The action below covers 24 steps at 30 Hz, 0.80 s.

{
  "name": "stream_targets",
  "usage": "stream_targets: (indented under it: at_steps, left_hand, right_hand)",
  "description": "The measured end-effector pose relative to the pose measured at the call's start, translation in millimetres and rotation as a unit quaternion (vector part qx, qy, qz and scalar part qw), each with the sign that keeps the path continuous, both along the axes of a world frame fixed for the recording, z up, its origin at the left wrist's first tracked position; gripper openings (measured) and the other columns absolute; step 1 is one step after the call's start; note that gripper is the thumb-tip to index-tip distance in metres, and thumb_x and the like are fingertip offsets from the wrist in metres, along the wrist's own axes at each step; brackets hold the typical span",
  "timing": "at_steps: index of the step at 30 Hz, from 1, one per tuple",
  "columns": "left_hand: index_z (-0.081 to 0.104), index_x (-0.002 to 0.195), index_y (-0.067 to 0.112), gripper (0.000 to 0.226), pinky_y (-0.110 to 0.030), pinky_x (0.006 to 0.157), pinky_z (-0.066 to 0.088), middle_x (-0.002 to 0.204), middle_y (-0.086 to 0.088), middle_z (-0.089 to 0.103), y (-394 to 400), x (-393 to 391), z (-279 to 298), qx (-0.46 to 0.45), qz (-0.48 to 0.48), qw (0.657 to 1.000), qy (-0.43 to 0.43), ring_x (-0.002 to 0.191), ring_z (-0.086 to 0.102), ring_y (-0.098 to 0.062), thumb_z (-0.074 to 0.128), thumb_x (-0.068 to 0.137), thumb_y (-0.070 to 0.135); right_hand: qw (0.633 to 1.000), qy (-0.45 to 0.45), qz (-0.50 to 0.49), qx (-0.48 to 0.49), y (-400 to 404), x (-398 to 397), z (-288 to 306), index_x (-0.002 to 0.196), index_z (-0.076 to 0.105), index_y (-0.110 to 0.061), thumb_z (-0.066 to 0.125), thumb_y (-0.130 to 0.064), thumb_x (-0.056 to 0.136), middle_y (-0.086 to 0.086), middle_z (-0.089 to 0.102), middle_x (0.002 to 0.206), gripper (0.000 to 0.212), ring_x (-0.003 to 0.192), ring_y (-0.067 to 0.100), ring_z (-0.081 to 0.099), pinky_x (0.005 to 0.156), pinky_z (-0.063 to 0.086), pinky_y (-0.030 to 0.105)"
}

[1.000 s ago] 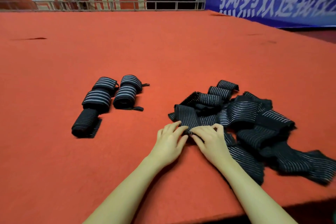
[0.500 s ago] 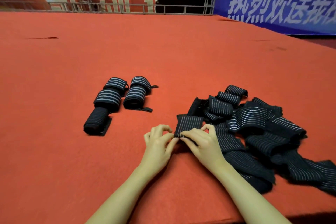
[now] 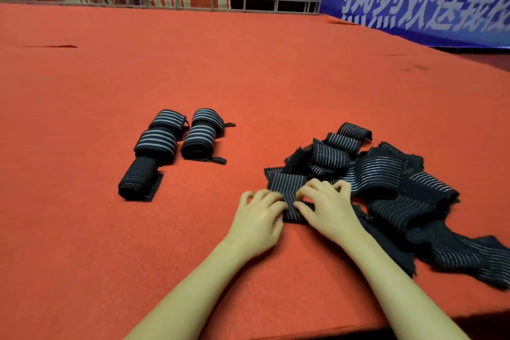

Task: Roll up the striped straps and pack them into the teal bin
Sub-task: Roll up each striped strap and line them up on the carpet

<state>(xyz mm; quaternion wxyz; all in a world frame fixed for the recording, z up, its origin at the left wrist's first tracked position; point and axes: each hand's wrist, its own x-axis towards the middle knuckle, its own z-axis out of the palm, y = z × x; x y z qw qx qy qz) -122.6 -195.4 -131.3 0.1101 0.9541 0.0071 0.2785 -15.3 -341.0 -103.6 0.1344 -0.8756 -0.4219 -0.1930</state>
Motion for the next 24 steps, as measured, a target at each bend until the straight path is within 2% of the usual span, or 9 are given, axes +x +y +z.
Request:
stream_targets:
  at_steps: [4, 9, 12, 15, 16, 19, 20, 22, 24]
  left_hand:
    - [0.072, 0.096, 0.023, 0.044, -0.04, 0.087, 0.039, 0.102, 0.008, 0.07, 0, 6, -11, 0.077, 0.035, 0.996, 0.03, 0.095, 0.064, -0.015, 0.042, 0.081, 0.052]
    - [0.065, 0.076, 0.024, 0.033, -0.037, 0.078, 0.028, 0.08, 0.01, 0.065, -10, 17, -11, 0.031, 0.088, 0.995, 0.031, 0.081, 0.061, -0.019, 0.044, 0.082, 0.048]
    - [0.064, 0.075, 0.026, 0.033, -0.036, 0.078, 0.025, 0.08, 0.012, 0.062, -12, 21, -12, -0.015, 0.121, 0.992, 0.029, 0.082, 0.06, -0.018, 0.042, 0.086, 0.047]
    - [0.063, 0.076, 0.025, 0.031, -0.036, 0.078, 0.024, 0.081, 0.012, 0.062, -11, 25, -12, -0.036, 0.133, 0.99, 0.013, 0.084, 0.06, -0.019, 0.042, 0.087, 0.046]
    - [0.063, 0.077, 0.025, 0.031, -0.036, 0.079, 0.024, 0.082, 0.012, 0.062, -11, 25, -12, -0.041, 0.136, 0.99, 0.004, 0.085, 0.06, -0.019, 0.042, 0.087, 0.045]
    - [0.065, 0.078, 0.024, 0.03, -0.036, 0.08, 0.024, 0.088, 0.01, 0.062, -10, 23, -10, -0.046, 0.15, 0.987, -0.022, 0.088, 0.057, -0.019, 0.043, 0.087, 0.044]
    - [0.065, 0.078, 0.024, 0.03, -0.036, 0.079, 0.024, 0.091, 0.008, 0.062, -9, 23, -8, -0.045, 0.156, 0.986, -0.032, 0.089, 0.055, -0.019, 0.044, 0.086, 0.043]
    - [0.067, 0.079, 0.023, 0.03, -0.036, 0.079, 0.024, 0.096, 0.006, 0.061, -9, 23, -5, -0.043, 0.157, 0.985, -0.051, 0.092, 0.051, -0.019, 0.045, 0.086, 0.043]
    - [0.068, 0.08, 0.022, 0.03, -0.035, 0.079, 0.024, 0.1, 0.005, 0.061, -7, 21, -2, -0.044, 0.154, 0.985, -0.065, 0.094, 0.049, -0.019, 0.046, 0.086, 0.042]
  right_hand:
    - [0.995, 0.038, -0.016, -0.092, -9, 9, 18, 0.113, 0.06, -0.037, 0.044, -0.049, 0.095, -0.016, 0.057, 0.115, 0.027, 0.11, 0.006, 0.048, 0.094, 0.013, 0.036]
    - [0.986, 0.082, 0.005, -0.145, -22, 8, -3, 0.137, 0.045, -0.034, 0.045, -0.063, 0.089, -0.019, 0.047, 0.14, 0.056, 0.13, 0.006, 0.039, 0.103, 0.011, 0.043]
    - [0.991, 0.081, -0.012, -0.108, -29, 4, -27, 0.126, 0.058, -0.034, 0.038, -0.059, 0.09, -0.017, 0.057, 0.131, 0.048, 0.122, 0.008, 0.051, 0.099, 0.012, 0.04]
    - [0.999, -0.009, -0.031, 0.017, -29, 1, -32, 0.099, 0.071, -0.03, 0.035, -0.046, 0.089, -0.013, 0.071, 0.099, 0.041, 0.098, 0.014, 0.066, 0.09, 0.017, 0.037]
    - [0.997, -0.042, -0.035, 0.046, -27, -3, -24, 0.094, 0.073, -0.024, 0.033, -0.043, 0.091, -0.006, 0.072, 0.091, 0.044, 0.094, 0.02, 0.067, 0.09, 0.017, 0.033]
    - [0.988, -0.04, -0.086, 0.124, -9, -6, 0, 0.098, 0.067, 0.013, 0.024, -0.033, 0.104, 0.041, 0.062, 0.091, 0.063, 0.096, 0.042, 0.064, 0.093, 0.022, 0.016]
    - [0.985, -0.009, -0.081, 0.152, -6, -8, 2, 0.095, 0.069, 0.009, 0.027, -0.033, 0.104, 0.035, 0.064, 0.083, 0.06, 0.088, 0.039, 0.066, 0.092, 0.02, 0.018]
    - [0.99, 0.026, -0.051, 0.128, -10, -10, -8, 0.086, 0.071, -0.013, 0.042, -0.035, 0.096, 0.002, 0.066, 0.069, 0.037, 0.071, 0.024, 0.066, 0.09, 0.023, 0.032]
    - [0.991, -0.005, -0.061, 0.119, -13, -2, -26, 0.087, 0.07, -0.022, 0.049, -0.034, 0.092, -0.009, 0.064, 0.074, 0.024, 0.072, 0.016, 0.063, 0.086, 0.025, 0.038]
